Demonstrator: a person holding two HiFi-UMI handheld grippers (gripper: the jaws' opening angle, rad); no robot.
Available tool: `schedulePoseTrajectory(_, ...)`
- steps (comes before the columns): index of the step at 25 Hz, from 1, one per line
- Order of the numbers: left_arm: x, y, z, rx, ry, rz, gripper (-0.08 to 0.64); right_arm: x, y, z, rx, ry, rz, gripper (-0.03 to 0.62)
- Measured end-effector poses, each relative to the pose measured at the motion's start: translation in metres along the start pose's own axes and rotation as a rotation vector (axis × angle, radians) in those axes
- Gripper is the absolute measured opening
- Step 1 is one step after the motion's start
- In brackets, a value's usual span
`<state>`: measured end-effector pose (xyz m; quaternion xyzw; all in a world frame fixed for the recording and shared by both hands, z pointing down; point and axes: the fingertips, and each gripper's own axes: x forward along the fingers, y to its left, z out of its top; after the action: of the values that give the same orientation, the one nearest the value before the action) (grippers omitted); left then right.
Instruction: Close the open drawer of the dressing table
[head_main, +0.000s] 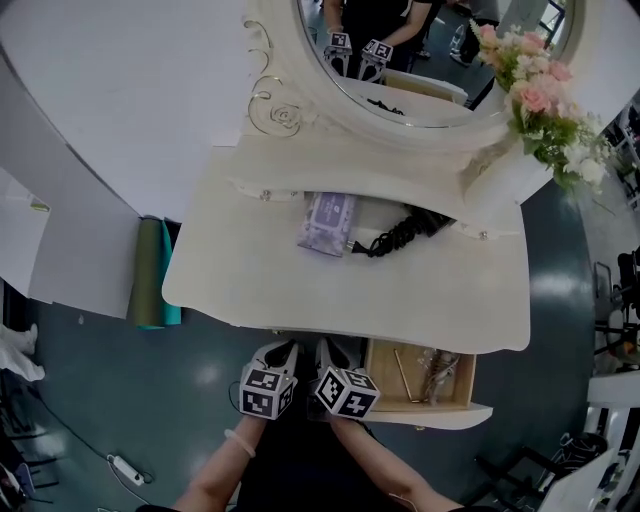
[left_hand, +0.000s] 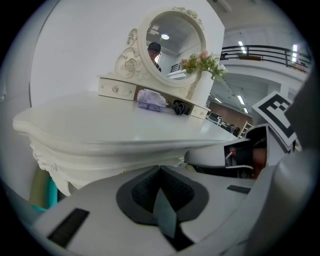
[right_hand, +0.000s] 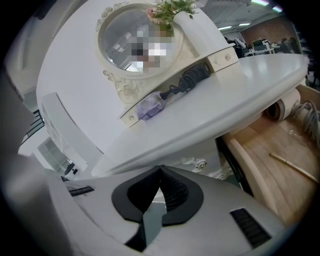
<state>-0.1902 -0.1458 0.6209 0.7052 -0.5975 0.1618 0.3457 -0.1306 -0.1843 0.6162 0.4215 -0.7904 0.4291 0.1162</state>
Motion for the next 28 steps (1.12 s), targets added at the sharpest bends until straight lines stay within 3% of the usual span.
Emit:
schedulePoseTrajectory(8, -0.05, -0.025, 0.004, -0.031, -0.126, -0.008, 0.015, -0.045, 0.045, 0.006, -0.067, -0.081, 0.175, 0.021)
schedulePoseTrajectory(14, -0.089, -0.061, 0.011, 0.003, -0.25, -0.039, 0.017, -0.095, 0.066, 0.023, -0.162, -0.202, 0.306, 0.023)
schedulePoseTrajectory(22, -0.138, -0.11, 0.028, -0.005, -0.415, -0.121, 0.017, -0.159, 0.073, 0.042, -0.205, -0.308, 0.386, 0.023)
schedulePoseTrajectory(28, -0.165, -0.133, 0.038, 0.043, -0.481, -0.136, 0.016, -0.204, 0.077, 0.047, -0.325, -0.374, 0.416, 0.023)
